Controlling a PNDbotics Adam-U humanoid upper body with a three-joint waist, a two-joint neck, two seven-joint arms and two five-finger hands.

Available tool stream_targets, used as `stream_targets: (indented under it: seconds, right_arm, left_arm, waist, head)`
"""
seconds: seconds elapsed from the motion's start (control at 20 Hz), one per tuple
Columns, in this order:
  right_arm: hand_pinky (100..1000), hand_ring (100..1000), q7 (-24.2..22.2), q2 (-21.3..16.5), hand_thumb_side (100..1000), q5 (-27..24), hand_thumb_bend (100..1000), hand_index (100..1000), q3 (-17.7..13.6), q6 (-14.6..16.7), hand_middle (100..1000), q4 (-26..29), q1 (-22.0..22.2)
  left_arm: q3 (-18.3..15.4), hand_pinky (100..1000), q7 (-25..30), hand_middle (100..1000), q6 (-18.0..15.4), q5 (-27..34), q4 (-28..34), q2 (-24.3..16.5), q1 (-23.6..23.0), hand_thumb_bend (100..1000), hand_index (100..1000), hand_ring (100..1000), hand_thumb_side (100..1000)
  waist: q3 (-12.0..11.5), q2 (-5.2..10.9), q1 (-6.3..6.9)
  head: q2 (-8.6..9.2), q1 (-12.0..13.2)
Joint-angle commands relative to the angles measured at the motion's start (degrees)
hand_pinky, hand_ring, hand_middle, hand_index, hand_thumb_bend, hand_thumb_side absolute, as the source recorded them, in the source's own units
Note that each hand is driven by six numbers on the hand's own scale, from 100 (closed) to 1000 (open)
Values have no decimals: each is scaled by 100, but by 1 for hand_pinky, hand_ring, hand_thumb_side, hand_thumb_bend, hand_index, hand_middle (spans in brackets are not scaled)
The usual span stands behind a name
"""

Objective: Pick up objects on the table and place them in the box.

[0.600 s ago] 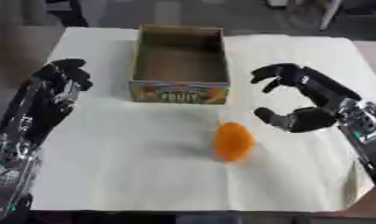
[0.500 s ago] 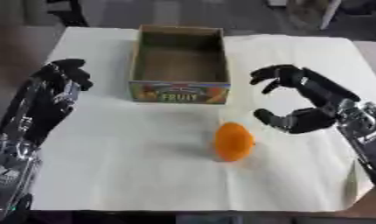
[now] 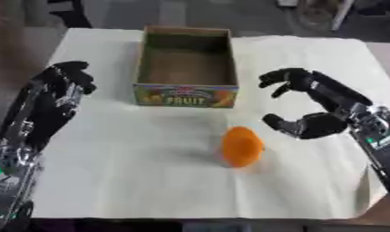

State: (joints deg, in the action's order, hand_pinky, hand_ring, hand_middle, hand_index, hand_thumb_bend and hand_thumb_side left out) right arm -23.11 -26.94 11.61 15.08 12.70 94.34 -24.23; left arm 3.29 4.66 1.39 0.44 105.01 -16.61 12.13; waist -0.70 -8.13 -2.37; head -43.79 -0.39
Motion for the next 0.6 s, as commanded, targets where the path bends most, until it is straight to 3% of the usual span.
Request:
stream_targets:
  seconds: [0.05, 0.3, 0.6]
  right_arm:
    - [733, 887, -140, -69, 416, 138, 371, 907, 14, 30, 795, 30, -85]
    - [738, 891, -381, -25, 427, 422, 380, 911, 148, 96, 804, -141, -119]
    - [752, 891, -232, 126, 412, 1129, 413, 908, 256, 236, 816, -506, -240]
  left_arm:
    - [-18, 702, 20, 580, -6, 9, 120, -85, 40, 115, 771, 621, 506]
    - [-13, 702, 30, 580, -5, 12, 117, -85, 40, 114, 771, 621, 506]
    - [-6, 702, 40, 580, -6, 15, 115, -81, 41, 113, 771, 621, 505]
  waist:
    - [11, 75, 19]
    - [15, 88, 22]
    - [4, 96, 33]
  head:
    - [-33, -17]
    - [-33, -35]
    - [-33, -64]
